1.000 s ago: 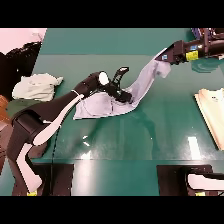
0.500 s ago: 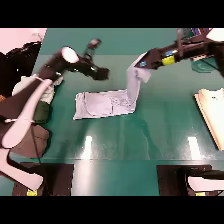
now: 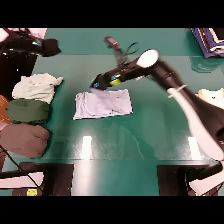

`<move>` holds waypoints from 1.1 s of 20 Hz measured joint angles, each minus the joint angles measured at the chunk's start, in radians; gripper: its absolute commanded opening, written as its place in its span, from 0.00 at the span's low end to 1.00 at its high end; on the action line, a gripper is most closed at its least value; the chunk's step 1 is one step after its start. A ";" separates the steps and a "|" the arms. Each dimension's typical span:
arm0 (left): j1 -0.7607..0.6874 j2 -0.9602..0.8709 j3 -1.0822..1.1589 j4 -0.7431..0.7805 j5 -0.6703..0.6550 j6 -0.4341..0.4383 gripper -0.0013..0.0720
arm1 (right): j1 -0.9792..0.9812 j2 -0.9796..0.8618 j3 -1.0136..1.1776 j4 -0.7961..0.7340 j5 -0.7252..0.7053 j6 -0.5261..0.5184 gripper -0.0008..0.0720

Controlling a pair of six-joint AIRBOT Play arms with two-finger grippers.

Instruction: Fold the shirts.

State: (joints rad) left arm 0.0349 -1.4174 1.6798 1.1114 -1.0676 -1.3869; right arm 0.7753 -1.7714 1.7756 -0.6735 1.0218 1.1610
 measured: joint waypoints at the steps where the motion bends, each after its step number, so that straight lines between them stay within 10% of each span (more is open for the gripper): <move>1: 0.016 0.013 0.000 0.003 -0.009 0.000 0.04 | 0.032 -0.033 0.037 -0.006 -0.018 -0.022 0.80; 8: 0.055 0.073 -0.009 0.017 -0.190 0.040 0.04 | -0.019 -0.040 0.151 -0.260 0.137 0.047 0.70; 17: -0.080 0.093 -0.331 -0.037 -0.200 0.058 0.04 | -0.218 0.189 -0.245 -0.340 0.211 0.103 0.70; 18: -0.111 0.094 -0.369 -0.037 -0.164 0.058 0.16 | -0.230 0.212 -0.284 -0.343 0.200 0.109 0.71; 20: -0.161 0.092 -0.422 -0.038 -0.091 0.059 0.70 | -0.250 0.250 -0.356 -0.344 0.190 0.120 0.72; 22: -0.185 0.085 -0.451 -0.035 -0.040 0.057 0.70 | -0.274 0.282 -0.417 -0.345 0.183 0.135 0.72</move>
State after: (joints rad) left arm -0.1501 -1.3327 1.2293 1.0767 -1.1072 -1.3296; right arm 0.5018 -1.4899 1.3586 -1.0187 1.2045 1.2957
